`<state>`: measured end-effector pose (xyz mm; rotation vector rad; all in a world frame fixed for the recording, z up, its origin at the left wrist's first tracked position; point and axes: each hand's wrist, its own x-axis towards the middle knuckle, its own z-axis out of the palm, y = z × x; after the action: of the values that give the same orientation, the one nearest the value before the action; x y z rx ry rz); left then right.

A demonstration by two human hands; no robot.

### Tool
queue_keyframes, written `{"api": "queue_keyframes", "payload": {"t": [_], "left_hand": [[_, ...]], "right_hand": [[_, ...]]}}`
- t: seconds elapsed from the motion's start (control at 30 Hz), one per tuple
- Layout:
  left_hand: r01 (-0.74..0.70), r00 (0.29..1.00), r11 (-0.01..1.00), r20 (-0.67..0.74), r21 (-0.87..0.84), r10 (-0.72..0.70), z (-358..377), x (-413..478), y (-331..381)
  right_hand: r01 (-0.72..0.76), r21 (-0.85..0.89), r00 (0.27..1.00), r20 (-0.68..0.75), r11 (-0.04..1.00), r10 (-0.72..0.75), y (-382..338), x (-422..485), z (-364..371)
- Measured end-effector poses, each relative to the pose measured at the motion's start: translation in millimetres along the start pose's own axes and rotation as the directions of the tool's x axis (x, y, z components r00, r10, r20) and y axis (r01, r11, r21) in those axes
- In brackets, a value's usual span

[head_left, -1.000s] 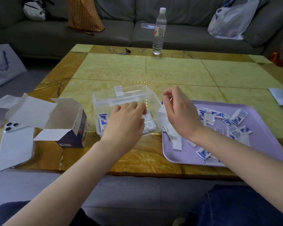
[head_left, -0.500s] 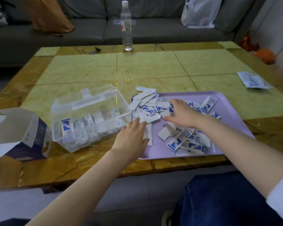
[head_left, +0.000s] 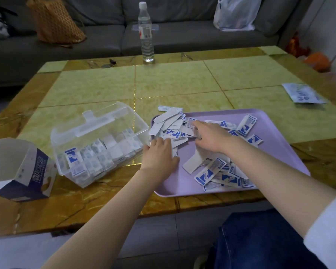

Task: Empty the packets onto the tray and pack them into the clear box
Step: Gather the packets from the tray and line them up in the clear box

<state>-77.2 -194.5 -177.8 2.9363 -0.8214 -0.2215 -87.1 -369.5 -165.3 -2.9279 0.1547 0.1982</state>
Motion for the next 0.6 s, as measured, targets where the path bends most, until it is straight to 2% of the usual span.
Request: {"api": "queue_keyframes", "payload": {"t": [0.13,0.27,0.47,0.6], "left_hand": [[0.030,0.999,0.998,-0.035,0.058,-0.028,-7.9,6.7,3.8],[0.007,0.998,0.990,-0.067,0.141,0.003,-11.5,9.8,7.9],[0.028,0.996,0.999,-0.081,0.034,-0.025,-20.2,11.8,4.8],[0.013,0.992,0.990,-0.122,-0.142,-0.030,-31.4,9.6,-2.3]], "right_hand": [[0.005,0.025,1.000,0.009,1.000,-0.005,3.8,-1.9,-5.4],[0.016,0.015,0.998,0.062,1.000,-0.017,1.1,-1.6,-2.1],[0.002,0.062,1.000,0.028,0.998,-0.003,-5.6,-3.6,2.0],[0.172,0.092,0.975,-0.158,0.981,-0.156,-15.2,-9.3,5.0]]}}
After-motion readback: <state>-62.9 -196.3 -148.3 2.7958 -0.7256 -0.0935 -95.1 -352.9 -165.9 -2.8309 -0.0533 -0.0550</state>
